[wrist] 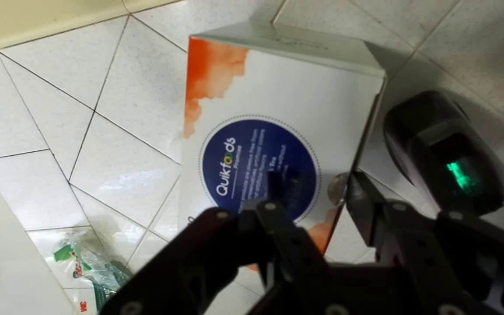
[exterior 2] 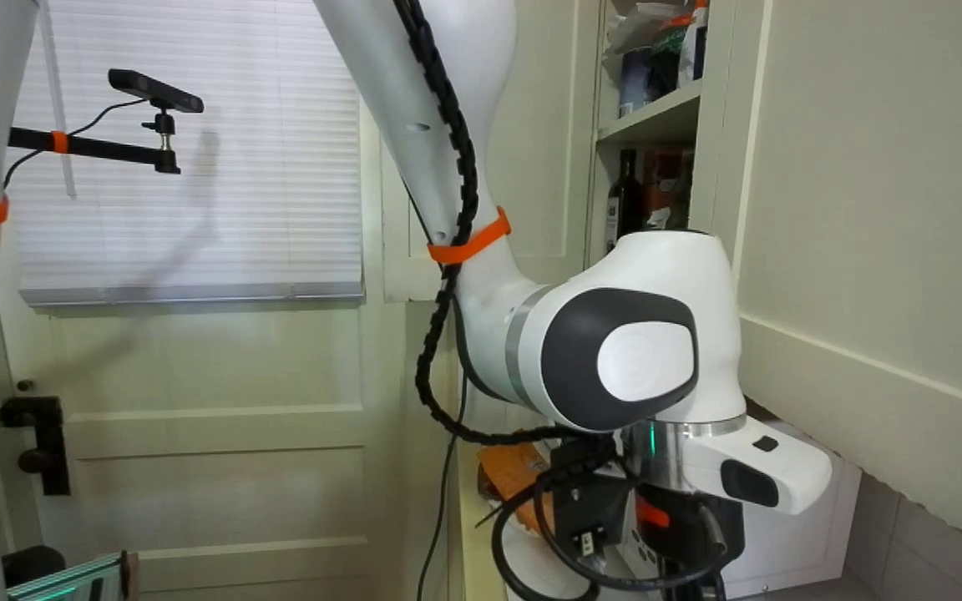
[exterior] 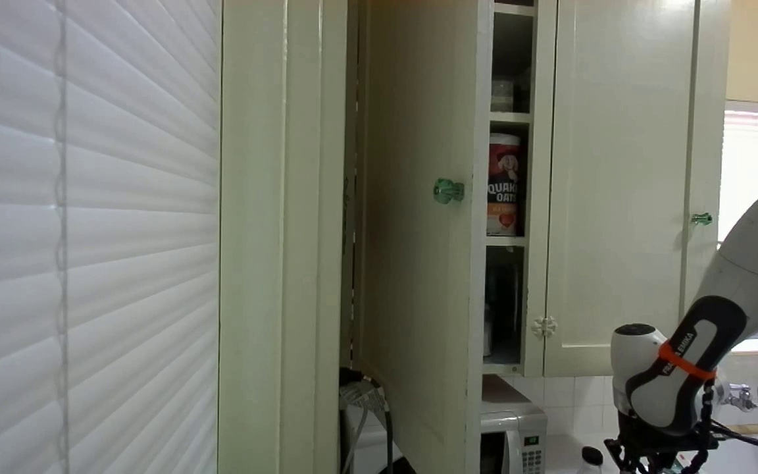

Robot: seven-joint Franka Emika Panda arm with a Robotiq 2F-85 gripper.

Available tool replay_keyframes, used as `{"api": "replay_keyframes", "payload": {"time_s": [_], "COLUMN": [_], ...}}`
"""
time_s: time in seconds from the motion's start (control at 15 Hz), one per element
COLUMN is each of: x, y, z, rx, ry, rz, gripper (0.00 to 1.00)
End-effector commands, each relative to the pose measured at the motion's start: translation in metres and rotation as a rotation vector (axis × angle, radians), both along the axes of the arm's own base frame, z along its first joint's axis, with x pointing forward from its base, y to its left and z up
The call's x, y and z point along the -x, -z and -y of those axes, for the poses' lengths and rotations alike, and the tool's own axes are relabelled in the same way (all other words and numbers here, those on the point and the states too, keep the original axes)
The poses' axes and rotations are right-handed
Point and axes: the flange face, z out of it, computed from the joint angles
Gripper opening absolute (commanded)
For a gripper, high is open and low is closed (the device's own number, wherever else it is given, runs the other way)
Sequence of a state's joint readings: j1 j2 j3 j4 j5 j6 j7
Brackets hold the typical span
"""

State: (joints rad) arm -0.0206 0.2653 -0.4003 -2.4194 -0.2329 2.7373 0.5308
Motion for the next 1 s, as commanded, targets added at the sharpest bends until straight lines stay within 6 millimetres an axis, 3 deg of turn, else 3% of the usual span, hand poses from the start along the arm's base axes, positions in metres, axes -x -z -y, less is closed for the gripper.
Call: {"api": "replay_keyframes", "payload": {"time_s": [0.0,0.13,0.4,0.93], "x": [0.010,0.012,0.013,0.019], "y": [-0.004,-0.006,-0.013,-0.025], "z": [0.002,0.002,0.003,0.004], "rx": [0.001,0.003,0.007,0.018], "ry": [0.022,0.025,0.033,0.031], "rz": [-0.042,-0.050,-0.062,-0.101], "gripper": [0.40,0.40,0.01,0.00]}}
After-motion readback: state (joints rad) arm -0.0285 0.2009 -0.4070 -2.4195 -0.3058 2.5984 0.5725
